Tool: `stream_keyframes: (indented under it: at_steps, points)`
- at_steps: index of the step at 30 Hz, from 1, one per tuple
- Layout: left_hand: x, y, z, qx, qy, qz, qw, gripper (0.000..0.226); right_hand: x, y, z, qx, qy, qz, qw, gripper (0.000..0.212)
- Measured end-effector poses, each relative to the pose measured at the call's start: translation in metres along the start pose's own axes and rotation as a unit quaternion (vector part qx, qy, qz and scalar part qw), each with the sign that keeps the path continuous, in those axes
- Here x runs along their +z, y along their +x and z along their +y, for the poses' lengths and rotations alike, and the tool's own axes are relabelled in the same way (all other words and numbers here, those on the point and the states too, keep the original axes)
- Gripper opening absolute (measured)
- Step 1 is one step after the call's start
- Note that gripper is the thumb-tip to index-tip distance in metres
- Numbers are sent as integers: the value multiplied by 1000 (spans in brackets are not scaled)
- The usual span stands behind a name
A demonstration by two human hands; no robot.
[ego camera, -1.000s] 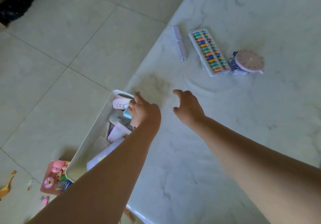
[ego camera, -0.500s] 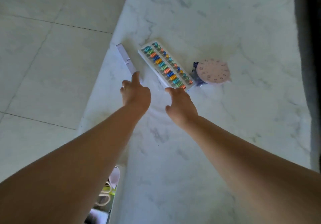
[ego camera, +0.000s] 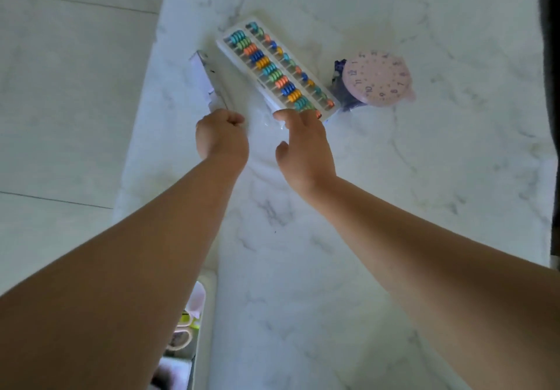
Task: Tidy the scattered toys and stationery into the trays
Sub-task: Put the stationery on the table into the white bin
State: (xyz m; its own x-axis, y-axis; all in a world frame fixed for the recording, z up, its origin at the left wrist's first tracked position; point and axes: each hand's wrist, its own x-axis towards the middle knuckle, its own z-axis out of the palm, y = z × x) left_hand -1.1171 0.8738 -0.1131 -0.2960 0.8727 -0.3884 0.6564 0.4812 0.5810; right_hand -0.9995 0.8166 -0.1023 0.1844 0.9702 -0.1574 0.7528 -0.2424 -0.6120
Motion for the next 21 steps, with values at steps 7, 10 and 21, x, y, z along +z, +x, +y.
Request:
stream_keyframes:
  at_steps: [7, 10, 21]
  points:
    - [-8, -76, -7, -135, -277, -66, 949, 24, -3, -14, -34, 41, 50, -160, 985, 23]
    - [-26, -100, -15, -171, -343, -103, 918, 46, -5, -26, -38, 66, 64, -182, 979, 34]
    - [-126, -194, -107, -170, -380, -173, 893, 43, -15, -123, -105, 31, 47, -352, 934, 45]
